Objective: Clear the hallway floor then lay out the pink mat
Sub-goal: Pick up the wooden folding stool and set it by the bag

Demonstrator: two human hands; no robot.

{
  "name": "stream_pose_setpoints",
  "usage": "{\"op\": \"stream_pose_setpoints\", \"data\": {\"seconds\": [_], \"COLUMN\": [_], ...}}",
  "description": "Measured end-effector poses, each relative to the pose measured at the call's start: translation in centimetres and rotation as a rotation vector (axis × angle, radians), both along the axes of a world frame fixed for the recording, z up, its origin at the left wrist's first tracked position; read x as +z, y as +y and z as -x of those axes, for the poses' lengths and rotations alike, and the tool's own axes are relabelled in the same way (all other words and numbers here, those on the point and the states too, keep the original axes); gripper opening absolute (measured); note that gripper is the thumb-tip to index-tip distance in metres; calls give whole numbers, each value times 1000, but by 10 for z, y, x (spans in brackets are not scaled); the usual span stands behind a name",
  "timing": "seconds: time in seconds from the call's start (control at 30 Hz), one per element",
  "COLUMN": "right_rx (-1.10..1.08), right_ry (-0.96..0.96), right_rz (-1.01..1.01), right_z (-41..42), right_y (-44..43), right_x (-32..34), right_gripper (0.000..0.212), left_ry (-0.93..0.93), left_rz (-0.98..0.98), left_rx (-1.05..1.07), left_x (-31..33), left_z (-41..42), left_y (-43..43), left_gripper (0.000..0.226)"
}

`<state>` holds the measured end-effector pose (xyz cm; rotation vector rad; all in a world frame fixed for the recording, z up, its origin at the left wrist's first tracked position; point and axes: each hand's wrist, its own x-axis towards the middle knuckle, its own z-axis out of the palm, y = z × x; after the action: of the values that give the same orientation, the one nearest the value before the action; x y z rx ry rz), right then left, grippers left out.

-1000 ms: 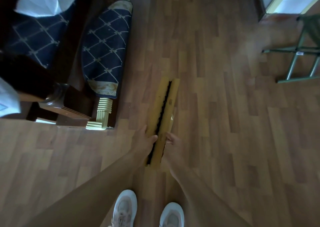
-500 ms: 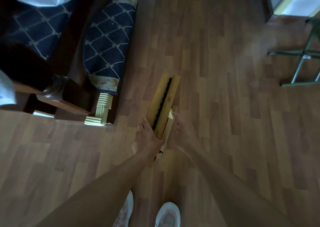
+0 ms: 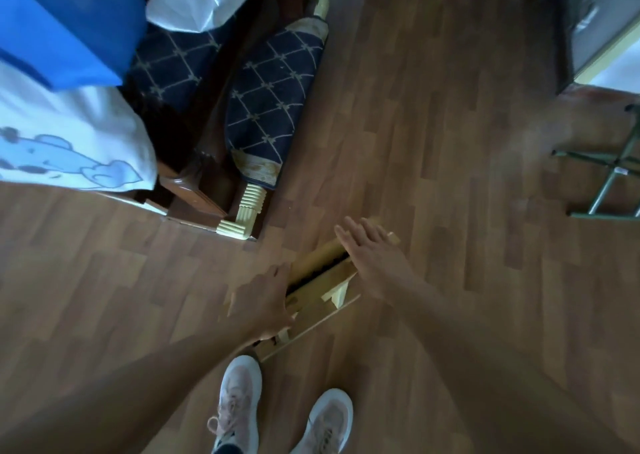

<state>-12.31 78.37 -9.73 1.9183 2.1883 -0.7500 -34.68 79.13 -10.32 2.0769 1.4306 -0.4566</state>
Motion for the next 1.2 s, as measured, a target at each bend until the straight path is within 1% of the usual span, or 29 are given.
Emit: {"op": "stream_pose_setpoints", "data": {"seconds": [0.1, 0.2, 0.3, 0.37, 0.47, 0.63, 0.7, 0.8, 0.87, 1.0, 1.2], "right_rx": [149, 220, 272, 247, 270, 385, 416, 454, 479, 510, 580], "right_ry": [-56, -88, -95, -109, -143, -203, -219, -242, -265, -271, -273], "right_rz": [35, 12, -10, 7, 19, -88, -112, -156, -184, -222, -274], "right_z": [20, 44, 71, 90, 132, 212, 250, 308, 345, 427, 521], "right_y": [-2, 1, 6, 7, 7, 5, 4, 1, -2, -10, -18], "right_x": [15, 32, 54, 71, 96, 129, 145, 170, 185, 217, 249], "right_gripper": [79, 72, 71, 70, 69, 62, 62, 63, 63, 55, 59], "left_ry": [18, 32, 28, 24, -4, -87, -79, -42, -38, -35, 2], "left_rz": [10, -28, -63, -74, -106, -159, -193, -209, -220, -271, -366], "left_rx": [-74, -93, -74, -55, -36, 48, 56, 77, 89, 147, 189], "left_x": [22, 41, 58, 67, 82, 107, 120, 140, 154, 186, 219], "left_z": [27, 52, 81, 101, 144, 230, 269, 325, 363, 445, 536], "left_y": [-2, -2, -5, -7, -15, -27, -33, -41, -47, -65, -93], "left_gripper": [92, 93, 96, 99, 94, 87, 87, 96, 98, 95, 84]}}
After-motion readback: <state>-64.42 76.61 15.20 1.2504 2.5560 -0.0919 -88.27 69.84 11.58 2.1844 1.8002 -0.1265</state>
